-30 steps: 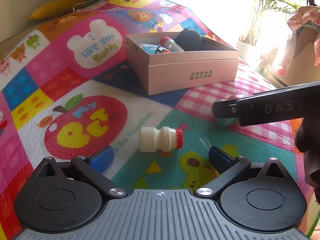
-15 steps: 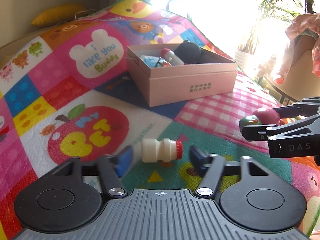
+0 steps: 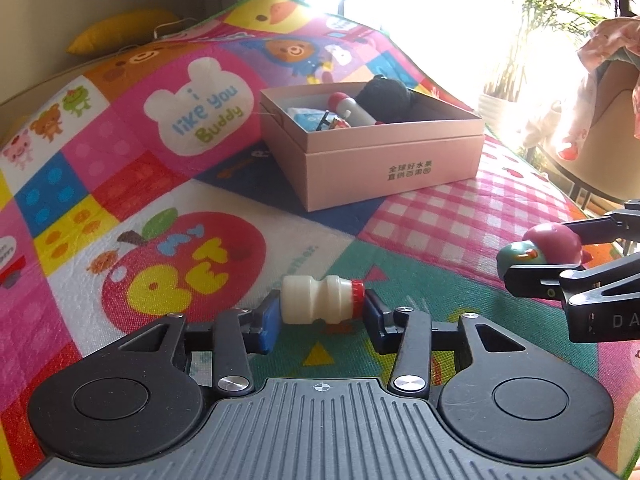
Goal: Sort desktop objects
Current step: 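Lower the bottle into the pink box with the left tool while the right drops the pig in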
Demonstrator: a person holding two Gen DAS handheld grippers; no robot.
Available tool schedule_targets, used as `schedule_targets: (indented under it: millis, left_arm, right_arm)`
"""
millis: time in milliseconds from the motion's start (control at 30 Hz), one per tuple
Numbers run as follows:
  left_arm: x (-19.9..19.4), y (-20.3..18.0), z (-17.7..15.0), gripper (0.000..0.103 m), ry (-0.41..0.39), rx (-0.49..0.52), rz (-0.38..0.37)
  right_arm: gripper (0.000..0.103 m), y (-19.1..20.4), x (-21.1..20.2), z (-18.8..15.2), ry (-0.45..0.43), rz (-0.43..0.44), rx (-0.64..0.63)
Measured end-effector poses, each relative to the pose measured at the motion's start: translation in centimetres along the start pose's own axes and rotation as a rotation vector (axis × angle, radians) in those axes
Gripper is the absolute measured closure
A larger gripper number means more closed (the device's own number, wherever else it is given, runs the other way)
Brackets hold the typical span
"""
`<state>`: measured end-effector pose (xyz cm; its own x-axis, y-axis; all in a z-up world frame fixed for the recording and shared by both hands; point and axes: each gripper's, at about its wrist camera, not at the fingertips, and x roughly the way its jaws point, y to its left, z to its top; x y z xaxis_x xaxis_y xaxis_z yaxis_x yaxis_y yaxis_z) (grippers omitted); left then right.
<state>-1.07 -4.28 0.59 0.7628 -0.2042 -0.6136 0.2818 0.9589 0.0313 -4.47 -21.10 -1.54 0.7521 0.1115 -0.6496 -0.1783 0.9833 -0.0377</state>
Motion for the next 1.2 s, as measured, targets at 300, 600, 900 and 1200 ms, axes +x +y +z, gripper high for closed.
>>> schedule_targets:
  millis: [300, 600, 900, 1200]
  left_arm:
    - [-3.5, -2.3, 1.4, 0.056, -0.079, 0.097, -0.031]
    - [-6.5, -4.9, 8.4, 0.055, -0.281, 0.225, 0.018]
    - [-4.5, -1.2, 12.7, 0.055, -0.302, 0.195, 0.060]
    - [0.2, 0.9, 12.5, 0.055, -0.216, 0.154, 0.023]
  right_arm:
    - [0.030, -0.4, -3.7, -0.3, -0.054, 0.020, -0.044]
    - [0.031, -5.1, -10.1, 7.3, -0.276, 0.034, 0.049]
    - [0.031, -7.7, -5.0, 18.1, -0.336, 0.065, 0.121]
    - [0.008, -9.2, 3.9, 16.8, -0.206, 0.080, 0.208]
